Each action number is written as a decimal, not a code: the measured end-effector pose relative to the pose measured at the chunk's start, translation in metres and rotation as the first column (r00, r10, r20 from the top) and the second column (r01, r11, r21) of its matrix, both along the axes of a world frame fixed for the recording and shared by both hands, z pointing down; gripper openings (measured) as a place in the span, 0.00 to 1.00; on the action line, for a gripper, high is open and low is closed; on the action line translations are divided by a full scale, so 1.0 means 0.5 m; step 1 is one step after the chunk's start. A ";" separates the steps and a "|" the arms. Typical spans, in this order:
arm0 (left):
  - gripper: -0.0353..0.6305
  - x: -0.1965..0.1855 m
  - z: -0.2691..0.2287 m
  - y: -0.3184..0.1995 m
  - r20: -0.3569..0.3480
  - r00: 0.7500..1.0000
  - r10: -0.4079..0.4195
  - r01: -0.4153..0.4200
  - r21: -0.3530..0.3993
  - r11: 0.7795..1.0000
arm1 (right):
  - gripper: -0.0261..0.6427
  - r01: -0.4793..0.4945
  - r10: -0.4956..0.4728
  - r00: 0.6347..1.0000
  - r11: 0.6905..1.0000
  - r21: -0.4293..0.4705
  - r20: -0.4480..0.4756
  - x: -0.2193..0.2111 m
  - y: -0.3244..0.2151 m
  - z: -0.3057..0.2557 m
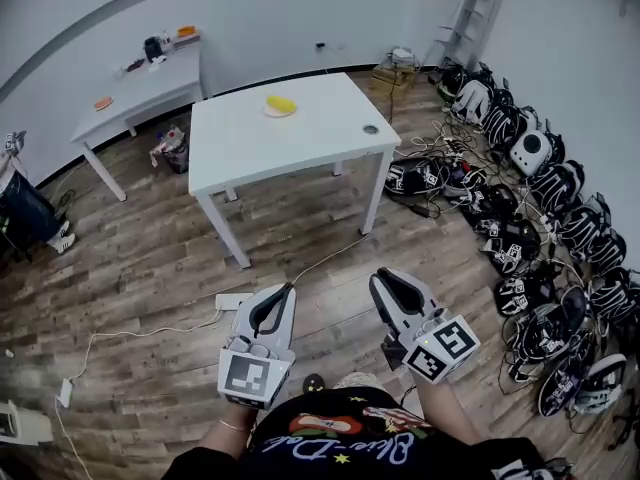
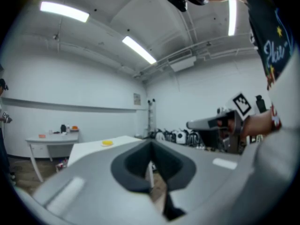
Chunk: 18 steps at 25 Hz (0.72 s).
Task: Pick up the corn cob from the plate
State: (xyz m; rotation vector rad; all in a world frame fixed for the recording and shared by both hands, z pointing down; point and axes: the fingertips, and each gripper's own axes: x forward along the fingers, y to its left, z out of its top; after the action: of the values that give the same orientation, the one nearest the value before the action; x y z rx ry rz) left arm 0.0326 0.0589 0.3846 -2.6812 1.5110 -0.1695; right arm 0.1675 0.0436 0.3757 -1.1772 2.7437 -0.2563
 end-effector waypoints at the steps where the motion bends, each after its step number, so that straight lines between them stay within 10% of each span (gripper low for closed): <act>1: 0.05 -0.011 0.007 -0.030 -0.003 1.000 -0.007 0.007 -0.013 1.000 | 0.10 0.002 -0.002 1.000 1.000 -0.010 0.009 -0.007 -0.033 0.002; 10: 0.05 -0.080 0.035 -0.327 -0.027 0.996 -0.087 0.085 -0.059 0.995 | 0.10 0.074 -0.073 0.997 0.996 -0.044 0.025 -0.048 -0.370 0.047; 18: 0.05 -0.090 0.022 -0.678 0.093 0.977 -0.191 0.197 -0.060 0.979 | 0.14 0.172 -0.171 0.984 0.985 -0.016 0.040 -0.048 -0.753 0.006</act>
State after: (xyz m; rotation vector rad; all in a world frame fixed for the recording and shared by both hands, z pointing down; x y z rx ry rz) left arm -0.0124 -0.2801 0.3955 -2.5349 1.7691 -0.3488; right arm 0.1434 -0.3331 0.3786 -0.9301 2.8167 -0.3219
